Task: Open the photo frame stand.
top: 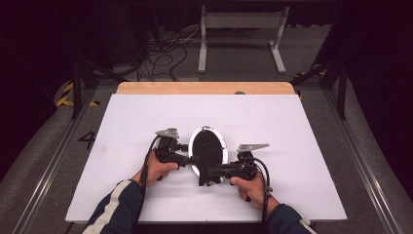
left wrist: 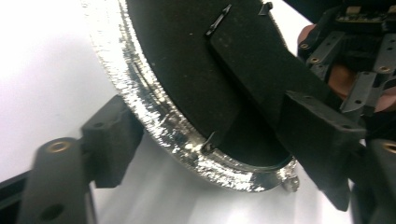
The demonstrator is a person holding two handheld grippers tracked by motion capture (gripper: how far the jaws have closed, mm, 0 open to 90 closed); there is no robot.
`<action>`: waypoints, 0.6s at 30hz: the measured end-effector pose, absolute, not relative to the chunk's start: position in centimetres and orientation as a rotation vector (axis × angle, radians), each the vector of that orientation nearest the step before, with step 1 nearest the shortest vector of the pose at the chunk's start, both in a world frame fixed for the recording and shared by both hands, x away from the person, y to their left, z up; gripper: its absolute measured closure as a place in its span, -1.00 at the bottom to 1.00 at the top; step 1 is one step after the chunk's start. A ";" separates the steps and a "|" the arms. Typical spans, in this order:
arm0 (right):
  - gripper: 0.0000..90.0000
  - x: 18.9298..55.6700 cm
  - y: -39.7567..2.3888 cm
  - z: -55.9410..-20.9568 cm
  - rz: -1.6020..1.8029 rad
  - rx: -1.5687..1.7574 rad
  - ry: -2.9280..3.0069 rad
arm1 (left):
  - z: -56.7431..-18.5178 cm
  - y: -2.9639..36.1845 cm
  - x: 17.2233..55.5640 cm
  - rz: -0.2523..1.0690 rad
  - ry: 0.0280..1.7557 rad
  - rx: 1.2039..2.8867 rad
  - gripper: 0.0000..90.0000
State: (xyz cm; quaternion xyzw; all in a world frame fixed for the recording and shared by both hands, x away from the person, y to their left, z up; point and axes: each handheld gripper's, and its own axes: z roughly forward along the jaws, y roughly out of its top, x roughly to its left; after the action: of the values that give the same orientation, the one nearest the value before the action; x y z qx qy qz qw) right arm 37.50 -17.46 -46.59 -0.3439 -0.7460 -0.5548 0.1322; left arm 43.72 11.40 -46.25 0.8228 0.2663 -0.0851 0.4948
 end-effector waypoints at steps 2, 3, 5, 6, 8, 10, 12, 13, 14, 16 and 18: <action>0.62 37.5 -17.5 -46.5 -1.609 -0.995 -2.166 | -46.1 11.6 43.7 -0.178 0.660 1.988 -0.15; 0.63 37.4 -17.5 -46.5 -1.611 -0.994 -2.167 | -46.0 11.8 43.6 -0.169 0.663 1.978 -0.06; 0.66 37.4 -17.4 -46.4 -1.613 -0.993 -2.172 | -45.7 12.1 43.6 -0.143 0.645 1.973 0.05; 0.67 37.4 -17.4 -46.3 -1.618 -0.994 -2.172 | -45.5 12.2 43.5 -0.128 0.639 1.965 0.08; 0.67 37.4 -17.4 -46.2 -1.625 -0.998 -2.175 | -44.9 12.5 43.2 -0.084 0.623 1.949 0.17; 0.68 37.4 -17.5 -46.1 -1.631 -1.008 -2.169 | -44.3 12.6 42.9 -0.044 0.611 1.934 0.26; 0.69 37.5 -17.6 -46.0 -1.637 -1.017 -2.175 | -43.5 12.6 42.3 0.031 0.584 1.933 0.32; 0.69 37.4 -17.6 -45.9 -1.636 -1.021 -2.171 | -43.3 12.6 42.1 0.045 0.583 1.933 0.35; 0.69 37.5 -17.6 -45.9 -1.638 -1.023 -2.174 | -43.1 12.6 41.9 0.071 0.575 1.931 0.37; 0.69 37.5 -17.6 -45.8 -1.643 -1.026 -2.176 | -42.7 12.6 41.5 0.118 0.563 1.928 0.41; 0.69 37.5 -17.6 -45.7 -1.646 -1.028 -2.180 | -42.4 12.5 41.2 0.149 0.550 1.929 0.42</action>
State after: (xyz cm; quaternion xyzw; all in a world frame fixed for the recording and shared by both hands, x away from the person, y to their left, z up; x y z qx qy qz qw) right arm 37.47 -17.64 -45.71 -0.3499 -0.7424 -0.5604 0.1112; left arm 41.22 12.48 -42.44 0.8100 0.2310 0.0626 0.5354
